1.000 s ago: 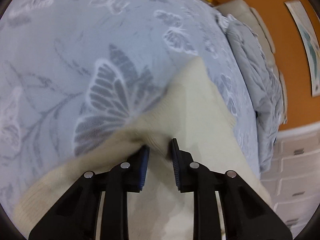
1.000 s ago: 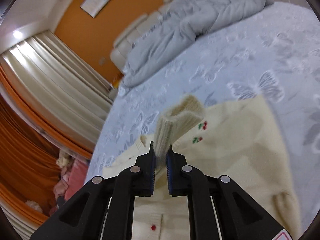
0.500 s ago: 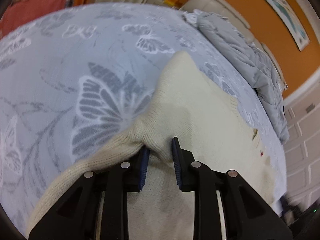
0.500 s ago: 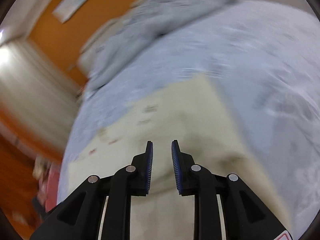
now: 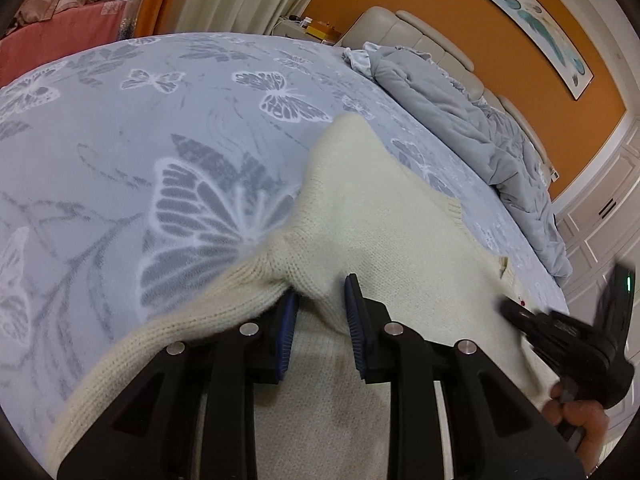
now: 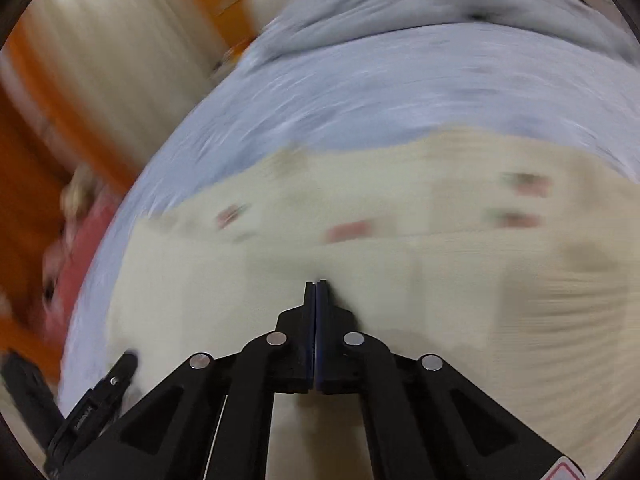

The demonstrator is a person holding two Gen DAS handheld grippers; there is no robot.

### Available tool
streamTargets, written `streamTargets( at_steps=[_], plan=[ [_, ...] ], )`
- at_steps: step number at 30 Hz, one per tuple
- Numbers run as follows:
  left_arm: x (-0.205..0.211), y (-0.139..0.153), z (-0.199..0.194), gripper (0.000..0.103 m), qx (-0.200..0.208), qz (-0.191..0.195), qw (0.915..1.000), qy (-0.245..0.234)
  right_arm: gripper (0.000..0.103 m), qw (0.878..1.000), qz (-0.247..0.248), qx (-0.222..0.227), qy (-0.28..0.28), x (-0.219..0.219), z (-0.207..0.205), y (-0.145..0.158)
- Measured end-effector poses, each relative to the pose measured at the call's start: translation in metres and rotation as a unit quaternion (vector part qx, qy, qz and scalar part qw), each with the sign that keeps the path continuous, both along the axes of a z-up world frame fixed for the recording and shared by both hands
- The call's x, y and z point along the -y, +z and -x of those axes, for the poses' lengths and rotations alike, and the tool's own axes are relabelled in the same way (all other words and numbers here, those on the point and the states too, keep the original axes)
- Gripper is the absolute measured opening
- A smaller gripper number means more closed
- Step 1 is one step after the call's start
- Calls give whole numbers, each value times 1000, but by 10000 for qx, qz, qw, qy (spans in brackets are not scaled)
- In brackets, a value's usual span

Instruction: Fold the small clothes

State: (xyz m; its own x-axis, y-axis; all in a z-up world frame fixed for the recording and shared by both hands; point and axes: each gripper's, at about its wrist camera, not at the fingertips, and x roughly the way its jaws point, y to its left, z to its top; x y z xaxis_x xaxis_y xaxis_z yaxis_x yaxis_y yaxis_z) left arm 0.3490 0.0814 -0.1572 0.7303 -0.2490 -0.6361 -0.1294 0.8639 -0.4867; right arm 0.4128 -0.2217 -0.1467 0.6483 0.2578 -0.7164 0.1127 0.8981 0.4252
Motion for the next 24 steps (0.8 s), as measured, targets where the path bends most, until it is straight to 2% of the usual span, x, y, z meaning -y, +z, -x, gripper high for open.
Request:
streamTargets(
  at_steps=[2, 4, 5, 6, 8, 9, 11, 13, 15, 17, 19, 20, 21, 22, 24],
  plan=[
    [0, -1, 0, 25, 34, -4, 10000, 0, 0, 9958, 51, -157, -901, 70, 22, -4],
    [1, -1, 0, 25, 36, -35, 10000, 3, 0, 9918, -153, -138, -1260, 107, 46, 0],
    [1, -1, 0, 25, 38, -40, 10000, 4, 9, 9902, -15, -57, -1393, 113, 60, 9],
    [2, -1, 1, 25, 40, -49, 10000, 8, 13, 9910, 18, 67, -1339, 113, 72, 17],
    [2, -1, 2, 25, 41, -67, 10000, 11, 12, 9938, -20, 330, -1059, 107, 94, 29],
    [2, -1, 2, 25, 41, -63, 10000, 10, 12, 9950, 41, 293, -956, 104, 100, 26],
    [3, -1, 2, 25, 42, -62, 10000, 11, 0, 9957, 280, -214, -855, 108, 103, -2],
    [3, -1, 2, 25, 43, -57, 10000, 11, 0, 9950, -53, -121, -992, 123, 113, -3],
    [3, -1, 2, 25, 35, -89, 10000, 15, 10, 9919, -157, 110, -1256, 127, 122, 18],
    [5, -1, 1, 25, 28, -142, 9999, 16, 11, 9915, -254, 290, -1243, 126, 128, 26],
    [5, -1, 1, 25, 27, -161, 9999, 17, 8, 9942, -174, 63, -1057, 121, 121, 14],
    [5, -1, 1, 25, 30, -152, 9999, 16, 0, 9950, 44, -182, -985, 119, 115, 1],
    [5, -1, 1, 25, 29, -139, 9999, 16, 0, 9956, 195, -156, -908, 119, 117, -8],
    [5, -1, 1, 25, 26, -136, 9999, 14, 0, 9953, 146, -142, -945, 120, 118, -5],
    [6, -1, 0, 25, -10, -193, 9998, 16, 8, 9926, 25, -247, -1189, 124, 128, 9]
  ],
)
